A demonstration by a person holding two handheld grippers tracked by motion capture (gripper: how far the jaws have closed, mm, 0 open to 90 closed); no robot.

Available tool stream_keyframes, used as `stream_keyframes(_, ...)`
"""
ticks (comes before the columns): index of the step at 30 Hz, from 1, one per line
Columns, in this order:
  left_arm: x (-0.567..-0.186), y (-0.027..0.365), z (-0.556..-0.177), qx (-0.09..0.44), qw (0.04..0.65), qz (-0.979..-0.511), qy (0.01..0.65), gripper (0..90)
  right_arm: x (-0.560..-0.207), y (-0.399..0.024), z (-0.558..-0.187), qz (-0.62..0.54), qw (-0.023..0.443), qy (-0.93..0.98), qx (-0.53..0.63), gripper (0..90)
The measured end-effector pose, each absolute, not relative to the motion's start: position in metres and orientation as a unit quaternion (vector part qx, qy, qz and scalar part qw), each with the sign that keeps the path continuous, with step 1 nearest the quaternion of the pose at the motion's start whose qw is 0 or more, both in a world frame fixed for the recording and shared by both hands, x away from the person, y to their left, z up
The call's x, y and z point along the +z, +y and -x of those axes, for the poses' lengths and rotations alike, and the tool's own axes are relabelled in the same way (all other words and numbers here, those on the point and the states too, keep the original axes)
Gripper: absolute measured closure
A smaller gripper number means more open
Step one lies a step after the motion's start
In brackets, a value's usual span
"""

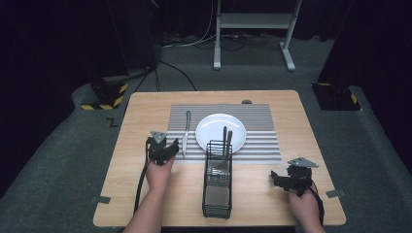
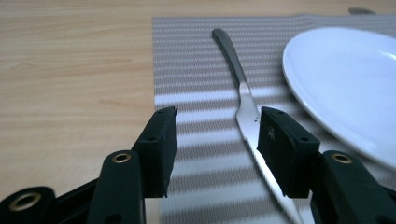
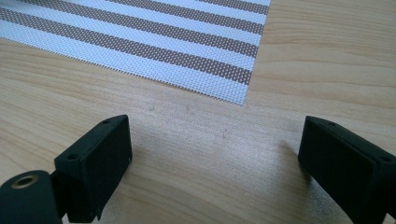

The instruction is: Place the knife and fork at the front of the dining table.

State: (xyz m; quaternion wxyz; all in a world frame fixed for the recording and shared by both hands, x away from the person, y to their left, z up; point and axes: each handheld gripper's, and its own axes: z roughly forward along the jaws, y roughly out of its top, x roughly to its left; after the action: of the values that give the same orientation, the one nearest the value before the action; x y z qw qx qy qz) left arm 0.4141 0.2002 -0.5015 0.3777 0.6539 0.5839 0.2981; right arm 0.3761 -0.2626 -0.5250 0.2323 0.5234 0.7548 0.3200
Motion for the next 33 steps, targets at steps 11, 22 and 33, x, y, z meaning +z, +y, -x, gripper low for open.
stream_keyframes(11, -0.511, 0.222, -0.361, 0.298, 0.344, -0.681, 0.573, 37.5, -0.525, -0.262, -0.376, -0.521, 0.232, 0.756, 0.321, 9.6)
stream_keyframes(22, -0.524, 0.236, -0.323, 0.305, 0.324, -0.697, 0.563, 29.9, -0.525, -0.262, -0.375, -0.52, 0.232, 0.757, 0.322, 9.9)
stream_keyframes(33, -0.529, 0.235, -0.323, 0.259, 0.311, -0.722, 0.561, 17.1, -0.51, -0.244, -0.352, -0.461, 0.275, 0.754, 0.377, 13.6)
